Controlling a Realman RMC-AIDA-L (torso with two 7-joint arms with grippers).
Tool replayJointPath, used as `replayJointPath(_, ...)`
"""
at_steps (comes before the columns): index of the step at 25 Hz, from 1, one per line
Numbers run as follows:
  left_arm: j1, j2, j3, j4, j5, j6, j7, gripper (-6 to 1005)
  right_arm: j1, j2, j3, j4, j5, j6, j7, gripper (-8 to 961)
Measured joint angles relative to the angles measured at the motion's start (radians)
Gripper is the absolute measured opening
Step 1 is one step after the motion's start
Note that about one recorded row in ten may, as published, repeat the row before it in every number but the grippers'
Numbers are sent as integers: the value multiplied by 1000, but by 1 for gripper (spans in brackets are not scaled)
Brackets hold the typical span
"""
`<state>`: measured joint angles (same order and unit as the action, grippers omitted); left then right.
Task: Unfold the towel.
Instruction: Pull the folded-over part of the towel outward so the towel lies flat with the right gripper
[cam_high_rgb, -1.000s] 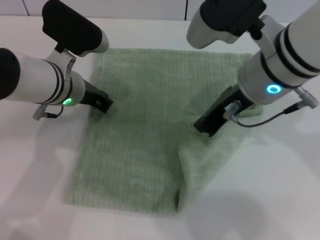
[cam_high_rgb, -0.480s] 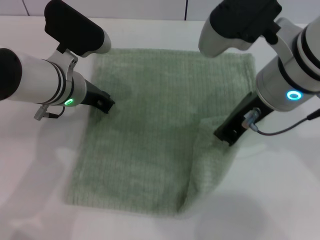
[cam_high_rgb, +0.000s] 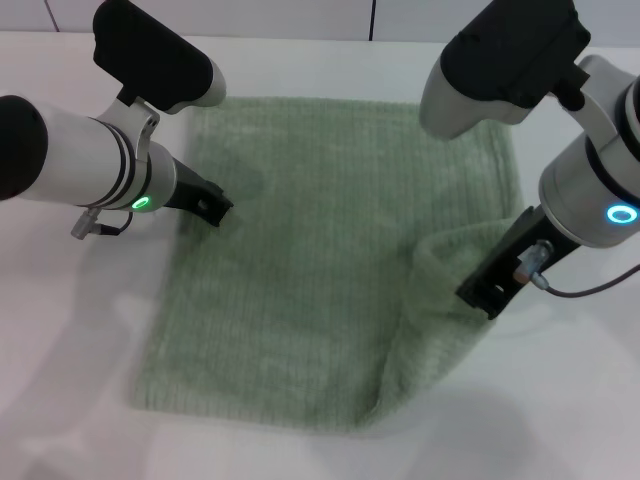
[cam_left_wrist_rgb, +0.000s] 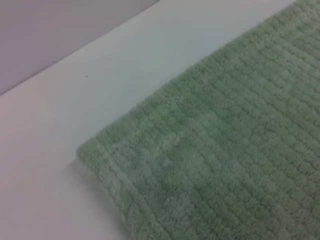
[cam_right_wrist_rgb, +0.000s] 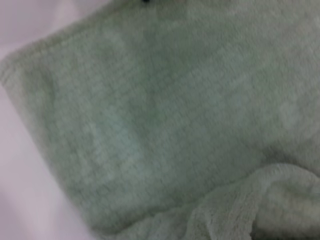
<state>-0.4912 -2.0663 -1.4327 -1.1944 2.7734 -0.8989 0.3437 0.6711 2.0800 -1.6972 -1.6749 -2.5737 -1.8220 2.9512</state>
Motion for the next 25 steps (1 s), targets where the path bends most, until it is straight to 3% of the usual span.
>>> replayJointPath(25, -6, -2, 0, 10, 0, -3, 0, -1, -27, 7, -25, -40, -64, -104, 6, 106)
